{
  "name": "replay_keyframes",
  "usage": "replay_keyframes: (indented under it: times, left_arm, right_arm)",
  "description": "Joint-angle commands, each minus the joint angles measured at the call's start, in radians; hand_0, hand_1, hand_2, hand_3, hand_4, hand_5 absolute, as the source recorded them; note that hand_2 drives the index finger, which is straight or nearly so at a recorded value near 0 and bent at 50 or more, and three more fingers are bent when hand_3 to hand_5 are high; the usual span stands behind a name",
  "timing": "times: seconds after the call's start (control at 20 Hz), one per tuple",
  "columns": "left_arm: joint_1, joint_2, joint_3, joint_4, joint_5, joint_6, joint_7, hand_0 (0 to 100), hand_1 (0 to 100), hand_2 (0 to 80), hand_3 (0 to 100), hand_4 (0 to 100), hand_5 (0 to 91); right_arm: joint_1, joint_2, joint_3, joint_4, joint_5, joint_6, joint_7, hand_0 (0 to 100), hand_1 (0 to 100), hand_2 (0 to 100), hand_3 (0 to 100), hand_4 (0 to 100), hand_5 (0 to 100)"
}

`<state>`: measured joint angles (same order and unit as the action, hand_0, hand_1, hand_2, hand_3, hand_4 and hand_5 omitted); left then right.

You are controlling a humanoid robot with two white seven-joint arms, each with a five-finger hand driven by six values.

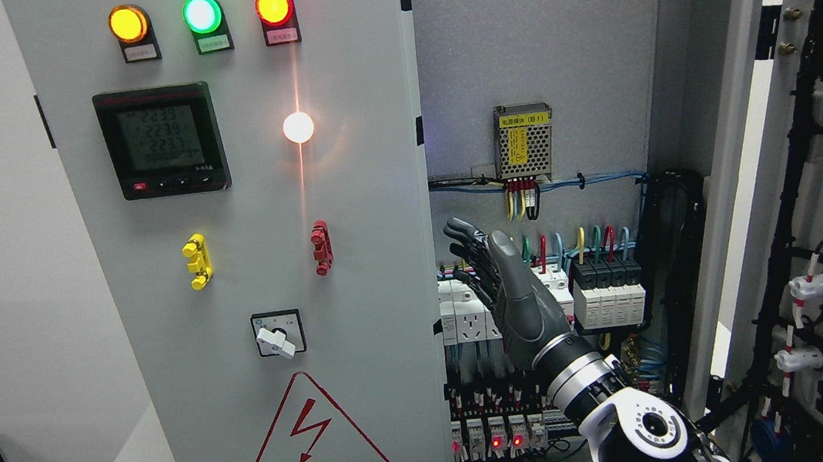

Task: Open door with both hands
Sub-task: 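Move the right hand toward the inner edge of the lit panel door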

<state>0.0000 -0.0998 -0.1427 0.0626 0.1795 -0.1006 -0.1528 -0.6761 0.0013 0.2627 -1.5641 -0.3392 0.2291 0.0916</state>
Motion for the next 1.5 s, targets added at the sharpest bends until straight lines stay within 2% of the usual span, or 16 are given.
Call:
replay_keyframes:
  times: [0.0, 0.05, 0.75, 0.9, 1.3, 1.35, 1.45]
  left_arm:
    - [0.012, -0.001, 0.000, -0.006, 0.000, -0.001, -0.001, 0, 0, 0.0, 0, 0, 0.0]
    - [0.012, -0.001, 0.000, -0.006, 0.000, -0.001, -0.001, 0, 0, 0.0, 0, 0, 0.0]
    - [0.012, -0.001, 0.000, -0.006, 0.000, -0.001, -0.001, 0, 0, 0.0, 0, 0, 0.0]
    - [0.012, -0.001, 0.000, -0.006, 0.000, -0.001, -0.001, 0, 0, 0.0, 0, 0, 0.0]
    - [0.012, -0.001, 0.000, -0.006, 0.000, -0.001, -0.001, 0, 0, 0.0, 0, 0, 0.0]
    - [0.012, -0.001, 0.000, -0.006, 0.000, -0.001, -0.001, 0, 0, 0.0, 0, 0, 0.0]
    - [0.012, -0.001, 0.000, -0.006, 0.000, -0.001, -0.001, 0, 0, 0.0, 0, 0, 0.0]
  right_arm:
    - [-0.010, 0.014, 0.001, 0.001, -0.024, 0.001, 0.017, 0, 0, 0, 0, 0, 0]
    - [-0.011, 0.012, 0.001, 0.001, -0.043, 0.003, 0.031, 0, 0, 0, 0, 0, 0]
    - [-0.040, 0.009, -0.007, 0.048, -0.106, 0.023, 0.043, 0, 0, 0, 0, 0, 0]
    - [-0.059, 0.009, -0.008, 0.084, -0.104, 0.023, 0.109, 0, 0, 0, 0, 0, 0]
    - [-0.085, -0.011, -0.011, 0.150, -0.109, 0.021, 0.122, 0, 0, 0, 0, 0, 0]
    - [-0.088, -0.011, -0.011, 0.156, -0.109, 0.021, 0.128, 0, 0, 0, 0, 0, 0]
    - [-0.094, -0.011, -0.013, 0.171, -0.109, 0.021, 0.169, 0, 0, 0, 0, 0, 0]
